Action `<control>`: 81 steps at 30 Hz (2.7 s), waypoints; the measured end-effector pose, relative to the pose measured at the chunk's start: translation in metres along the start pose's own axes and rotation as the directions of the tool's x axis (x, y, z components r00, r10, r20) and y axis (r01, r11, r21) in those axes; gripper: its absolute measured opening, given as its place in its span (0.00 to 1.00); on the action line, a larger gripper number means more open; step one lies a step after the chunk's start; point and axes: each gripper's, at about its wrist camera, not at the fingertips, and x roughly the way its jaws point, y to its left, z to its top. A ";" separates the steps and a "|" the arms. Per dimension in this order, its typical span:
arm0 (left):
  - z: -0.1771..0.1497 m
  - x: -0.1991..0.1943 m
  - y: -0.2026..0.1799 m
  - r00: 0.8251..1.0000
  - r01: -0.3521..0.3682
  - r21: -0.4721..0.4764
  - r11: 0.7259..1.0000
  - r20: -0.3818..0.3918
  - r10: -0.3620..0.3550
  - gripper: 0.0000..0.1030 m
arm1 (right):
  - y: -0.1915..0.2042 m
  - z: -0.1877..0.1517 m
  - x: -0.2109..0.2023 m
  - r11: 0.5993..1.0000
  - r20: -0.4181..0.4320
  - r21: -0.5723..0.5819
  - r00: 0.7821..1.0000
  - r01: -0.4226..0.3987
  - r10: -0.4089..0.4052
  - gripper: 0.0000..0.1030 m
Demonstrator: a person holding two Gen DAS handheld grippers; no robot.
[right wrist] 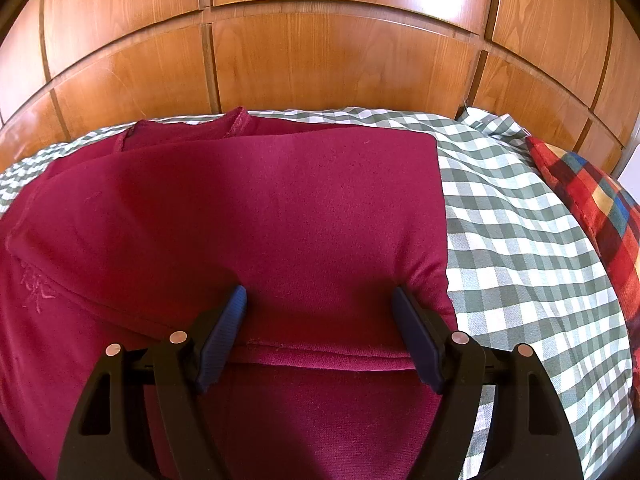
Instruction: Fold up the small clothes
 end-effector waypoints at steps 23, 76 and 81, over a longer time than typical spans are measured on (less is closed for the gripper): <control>-0.177 0.025 -0.134 0.986 0.057 0.422 0.905 -0.166 0.015 0.47 | 0.001 0.014 -0.008 0.997 -0.054 0.059 0.997 -0.047 0.050 0.72; -0.199 0.030 -0.094 0.969 0.049 0.369 0.928 -0.242 0.045 0.63 | -0.041 0.037 0.015 0.974 -0.150 0.190 0.977 -0.122 0.152 0.04; -0.177 0.010 -0.117 0.979 0.059 0.429 0.902 -0.200 0.031 0.64 | -0.052 0.042 -0.018 0.971 -0.104 0.195 0.981 -0.140 0.163 0.25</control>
